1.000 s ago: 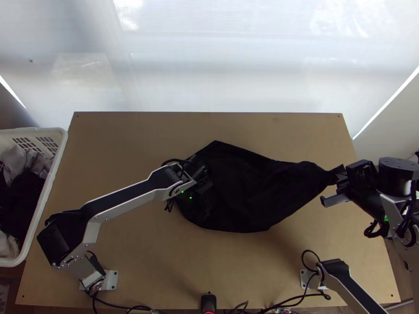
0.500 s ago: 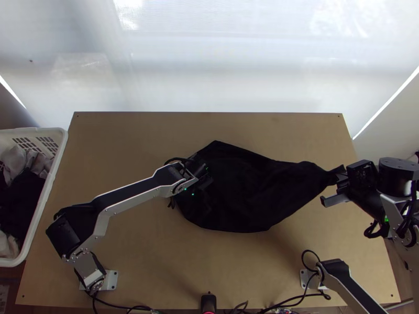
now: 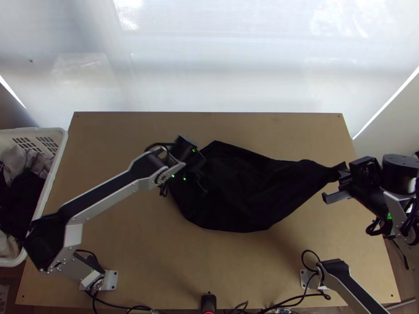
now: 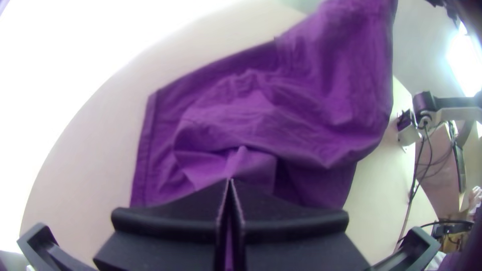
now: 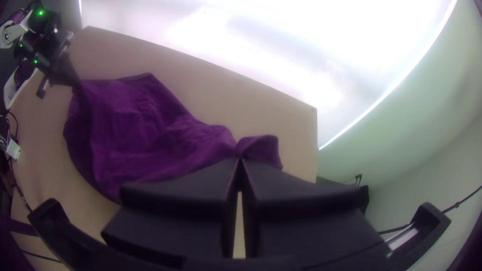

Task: Fold the t-shirt

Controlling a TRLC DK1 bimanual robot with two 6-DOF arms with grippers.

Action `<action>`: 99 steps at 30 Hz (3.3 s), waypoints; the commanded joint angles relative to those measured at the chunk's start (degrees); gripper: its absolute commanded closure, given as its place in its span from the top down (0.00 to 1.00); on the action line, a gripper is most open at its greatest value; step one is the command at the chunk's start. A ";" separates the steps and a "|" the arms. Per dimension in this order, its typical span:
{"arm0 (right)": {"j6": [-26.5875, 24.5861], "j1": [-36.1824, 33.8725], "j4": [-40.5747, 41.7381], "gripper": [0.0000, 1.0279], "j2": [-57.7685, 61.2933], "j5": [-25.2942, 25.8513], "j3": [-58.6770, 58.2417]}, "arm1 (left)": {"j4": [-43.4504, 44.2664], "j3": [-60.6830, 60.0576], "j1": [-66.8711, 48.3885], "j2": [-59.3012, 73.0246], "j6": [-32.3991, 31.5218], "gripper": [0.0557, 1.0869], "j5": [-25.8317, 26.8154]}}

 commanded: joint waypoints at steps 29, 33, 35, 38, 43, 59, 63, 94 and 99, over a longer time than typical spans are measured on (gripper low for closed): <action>-4.25 8.34 5.64 0.03 22.99 2.06 58.52 | -7.18 45.86 28.58 -29.82 3.66 0.03 -4.44; -6.10 8.34 9.50 0.03 20.36 1.97 58.52 | -5.68 45.86 32.18 -33.25 4.19 0.03 -4.35; -8.12 8.52 10.29 0.03 19.39 1.97 58.43 | -4.28 45.86 34.12 -35.18 4.28 0.03 -4.44; -11.55 9.66 11.17 0.03 18.42 1.88 58.34 | -3.84 45.86 36.49 -37.56 4.98 0.03 -4.35; -13.65 13.35 10.91 0.03 17.90 1.80 58.60 | -4.80 45.78 38.25 -40.72 4.98 0.03 -4.35; -3.72 16.60 17.85 0.03 10.34 1.80 21.08 | -1.90 13.34 35.96 -42.21 0.32 0.03 -3.91; -3.72 15.81 26.29 0.03 10.25 1.09 7.10 | 8.38 -0.19 34.29 -39.67 -0.21 0.03 -4.00; 0.76 4.91 54.77 0.03 42.59 -0.66 -0.28 | 37.74 20.90 36.93 22.91 1.11 0.03 -4.35; 0.58 4.56 56.52 0.03 44.44 -0.66 -0.72 | 37.47 30.04 34.21 30.65 2.08 0.03 -5.23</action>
